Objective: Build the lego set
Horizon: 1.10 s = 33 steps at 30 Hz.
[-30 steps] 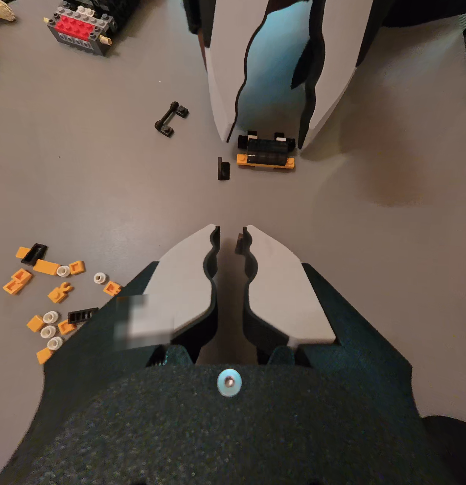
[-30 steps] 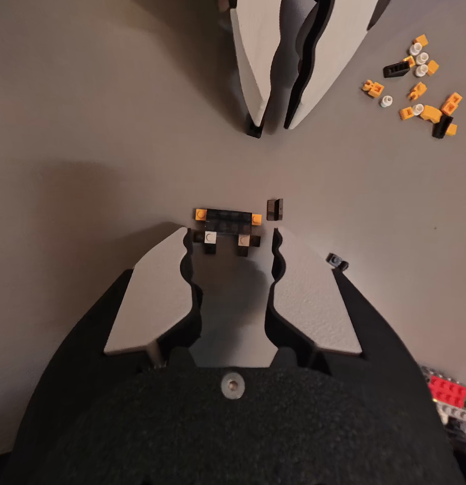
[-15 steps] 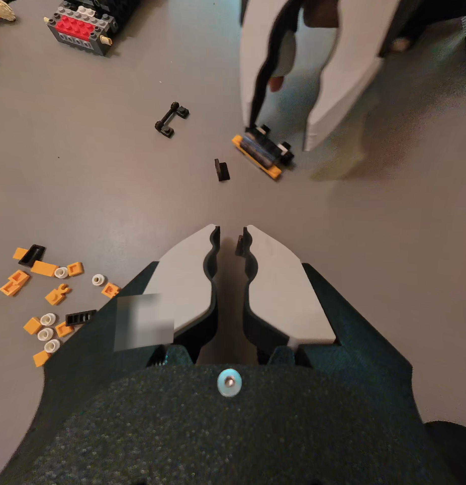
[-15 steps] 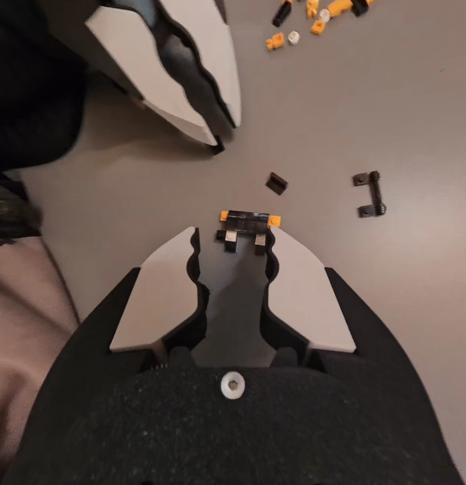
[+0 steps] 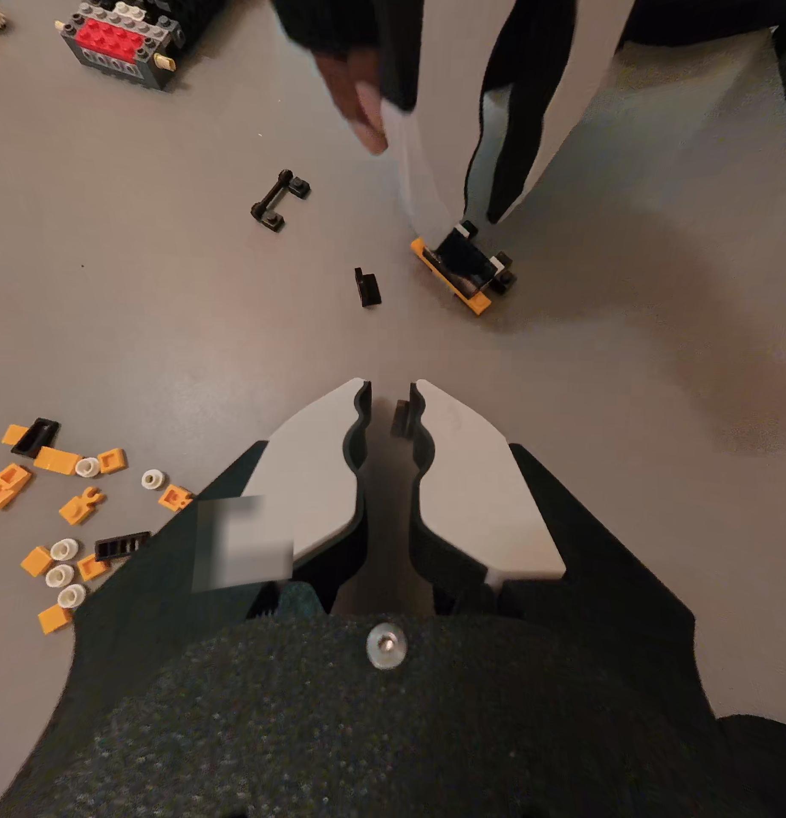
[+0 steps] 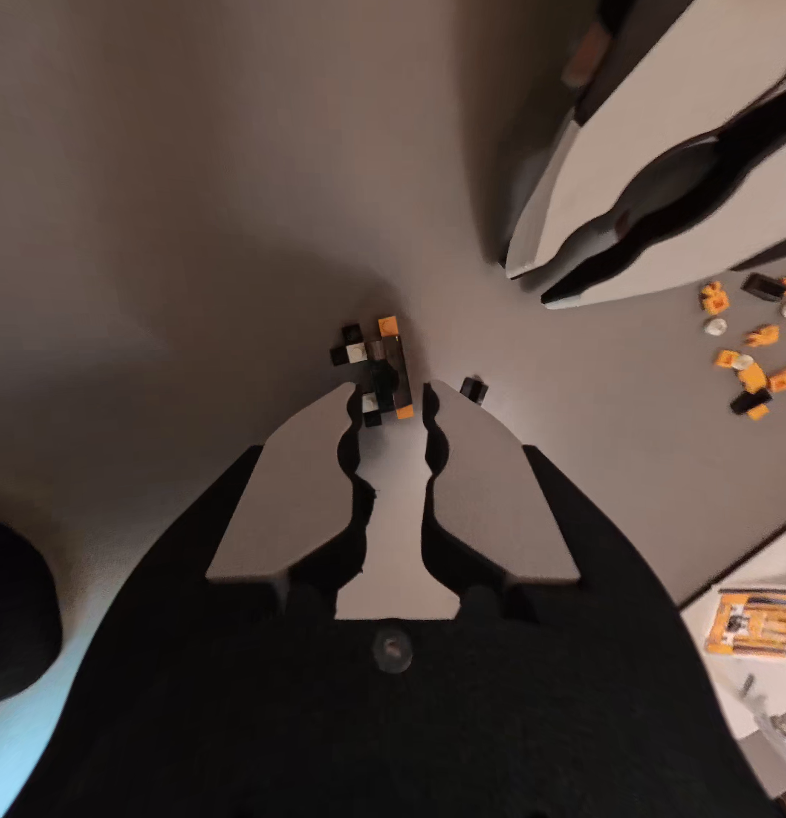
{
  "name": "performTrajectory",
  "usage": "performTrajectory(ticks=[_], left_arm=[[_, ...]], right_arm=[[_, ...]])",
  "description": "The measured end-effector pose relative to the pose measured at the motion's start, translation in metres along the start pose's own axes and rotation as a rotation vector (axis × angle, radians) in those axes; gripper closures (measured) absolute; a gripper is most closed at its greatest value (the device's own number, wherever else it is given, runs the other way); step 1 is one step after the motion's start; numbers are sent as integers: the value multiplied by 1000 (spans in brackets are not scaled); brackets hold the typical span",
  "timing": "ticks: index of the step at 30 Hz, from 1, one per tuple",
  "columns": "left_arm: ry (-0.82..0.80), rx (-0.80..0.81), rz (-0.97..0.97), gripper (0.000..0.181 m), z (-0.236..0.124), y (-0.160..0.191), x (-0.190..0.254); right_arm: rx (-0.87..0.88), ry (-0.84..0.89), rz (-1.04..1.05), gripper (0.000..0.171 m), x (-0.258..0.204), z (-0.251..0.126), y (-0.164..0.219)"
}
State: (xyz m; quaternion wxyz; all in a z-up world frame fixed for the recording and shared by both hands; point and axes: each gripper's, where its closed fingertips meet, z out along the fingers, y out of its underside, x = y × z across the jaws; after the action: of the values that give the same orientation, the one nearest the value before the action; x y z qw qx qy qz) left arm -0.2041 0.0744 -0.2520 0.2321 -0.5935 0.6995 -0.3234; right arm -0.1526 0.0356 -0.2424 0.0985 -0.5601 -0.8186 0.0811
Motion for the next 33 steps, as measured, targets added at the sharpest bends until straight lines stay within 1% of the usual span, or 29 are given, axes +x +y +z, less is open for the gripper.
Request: performTrajectory(ticks=[2, 3, 4, 6, 8, 9, 11, 12, 14, 15, 16, 18, 20, 22, 25, 27, 28, 29, 30, 31, 33], left_arm=[[1, 1, 3, 166, 0, 0, 0], [0, 2, 6, 166, -1, -1, 1], [-1, 3, 9, 166, -1, -1, 1], [-2, 10, 8, 166, -2, -3, 1], [-7, 10, 4, 166, -2, -3, 1], [-11, 10, 2, 166, -2, -4, 1], [-10, 12, -2, 166, -2, -5, 2], [-8, 14, -3, 166, -2, -5, 2], [-6, 14, -1, 166, -1, -6, 3], [-6, 13, 2, 166, -1, -6, 3], [-7, 11, 5, 166, -1, -7, 4], [-5, 13, 9, 166, 0, -8, 5], [-4, 12, 10, 166, 0, -8, 6], [-5, 8, 8, 166, 1, -7, 7], [-5, 1, 4, 166, 3, -5, 6], [-3, -1, 0, 166, 3, -4, 6], [-3, 0, 0, 166, 3, -4, 6], [-3, 1, 2, 167, 2, -4, 6], [-4, 3, 4, 167, 2, -5, 6], [-4, 5, 5, 166, 1, -5, 6], [-6, 9, 1, 166, 0, -6, 6]], right_arm=[[-36, -41, -2, 154, 0, 8, 2], [-26, -41, 18, 158, 1, 11, 0], [3, -36, 54, 159, 1, 11, -4], [0, 9, 195, 161, 3, 9, 0], [12, 90, 435, 171, 6, 0, 6], [24, 132, 598, 171, 7, -5, 10], [92, 119, 922, 171, -7, -13, 17], [118, 120, 1047, 171, -14, -15, 23], [178, 141, 1188, 171, -27, -17, 30], [215, 161, 1208, 171, -29, -18, 31], [251, 185, 1177, 171, -28, -21, 29], [221, 264, 1014, 158, -20, -26, 31], [171, 291, 808, 148, -10, -27, 29], [122, 250, 705, 139, -1, -22, 24], [47, 123, 728, 127, 7, -8, 18], [-14, 91, 731, 128, 12, 0, 22], [-43, 82, 734, 131, 14, 5, 25], [-43, 58, 755, 137, 13, 8, 25], [-11, 43, 813, 151, 15, 9, 23], [0, 45, 865, 154, 17, 9, 23], [17, 49, 977, 155, 11, 8, 26]])
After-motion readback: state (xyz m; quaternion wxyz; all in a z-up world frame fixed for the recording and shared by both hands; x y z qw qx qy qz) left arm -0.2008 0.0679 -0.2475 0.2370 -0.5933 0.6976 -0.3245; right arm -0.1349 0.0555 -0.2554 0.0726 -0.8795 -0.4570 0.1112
